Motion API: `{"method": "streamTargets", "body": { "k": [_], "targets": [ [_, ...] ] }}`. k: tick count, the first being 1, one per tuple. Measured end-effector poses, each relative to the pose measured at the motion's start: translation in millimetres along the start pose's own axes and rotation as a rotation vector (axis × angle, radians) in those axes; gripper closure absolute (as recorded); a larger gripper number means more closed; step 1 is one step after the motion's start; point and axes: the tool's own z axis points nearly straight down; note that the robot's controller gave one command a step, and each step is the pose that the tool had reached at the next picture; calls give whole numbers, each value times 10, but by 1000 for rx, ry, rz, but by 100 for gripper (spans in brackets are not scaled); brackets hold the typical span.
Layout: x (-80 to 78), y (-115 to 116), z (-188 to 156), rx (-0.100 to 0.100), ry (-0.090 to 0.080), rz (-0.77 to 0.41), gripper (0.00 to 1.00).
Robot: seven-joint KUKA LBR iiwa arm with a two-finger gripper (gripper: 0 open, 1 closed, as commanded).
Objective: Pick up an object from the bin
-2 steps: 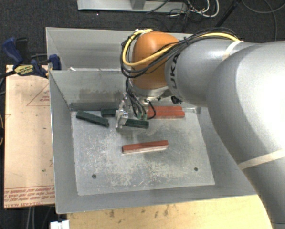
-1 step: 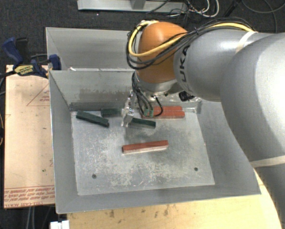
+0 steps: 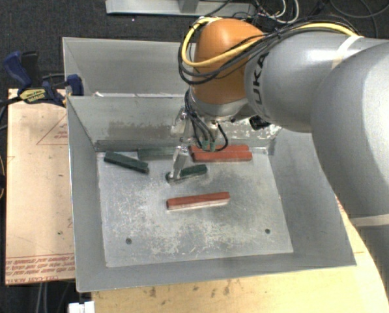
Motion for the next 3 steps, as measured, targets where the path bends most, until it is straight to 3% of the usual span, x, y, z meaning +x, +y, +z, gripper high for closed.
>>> {"method": "streamTargets", "body": {
  "k": [1,2,3],
  "targets": [
    [-1,-1,-1,0,0,0,100],
    [-1,-2,-1,0,0,0,0],
    [-1,-2,-1,0,0,0,0]
  ]
}}
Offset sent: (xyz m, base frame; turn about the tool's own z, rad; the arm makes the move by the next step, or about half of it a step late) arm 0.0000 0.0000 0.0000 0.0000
